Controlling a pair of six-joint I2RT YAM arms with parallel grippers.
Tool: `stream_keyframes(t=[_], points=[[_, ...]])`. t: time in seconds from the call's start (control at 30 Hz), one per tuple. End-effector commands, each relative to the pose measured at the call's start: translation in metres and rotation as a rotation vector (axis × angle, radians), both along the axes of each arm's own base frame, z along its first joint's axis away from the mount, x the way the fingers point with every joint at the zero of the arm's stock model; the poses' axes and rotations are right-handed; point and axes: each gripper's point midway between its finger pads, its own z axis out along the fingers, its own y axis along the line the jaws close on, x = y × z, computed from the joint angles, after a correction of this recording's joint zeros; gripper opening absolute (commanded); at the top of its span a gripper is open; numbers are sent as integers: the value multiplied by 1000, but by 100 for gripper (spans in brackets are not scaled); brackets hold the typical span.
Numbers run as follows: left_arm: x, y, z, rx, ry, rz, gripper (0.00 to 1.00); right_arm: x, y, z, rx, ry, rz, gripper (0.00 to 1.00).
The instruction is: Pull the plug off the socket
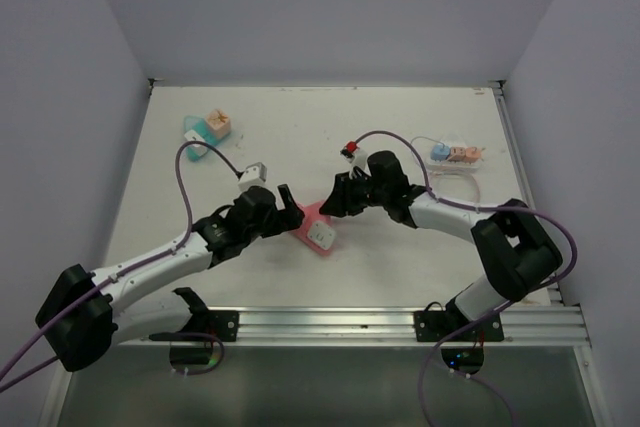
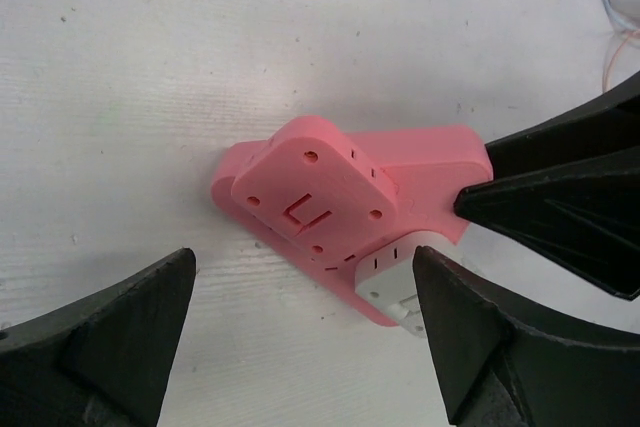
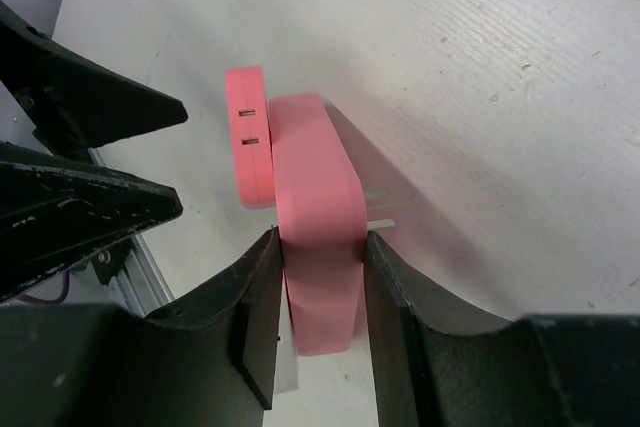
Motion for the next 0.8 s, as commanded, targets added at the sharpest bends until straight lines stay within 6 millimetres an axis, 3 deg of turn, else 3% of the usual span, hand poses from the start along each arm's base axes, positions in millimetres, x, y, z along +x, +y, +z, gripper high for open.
stream_keyframes(t=[0.0,0.2,0.63,0.77], points=[[21,-3,23,-86,-46,109,93,9,-7,6,-12,-68,-59,0],[32,-8,7,-140,31,203,85,13,-15,10,-17,-91,-119,0],[57,-33,28,-244,-18,208,82,12,-24,12,-42,-119,-160,0],[62,-35,23,-236,-5,234,81,14,-26,14,-50,-135,-173,0]])
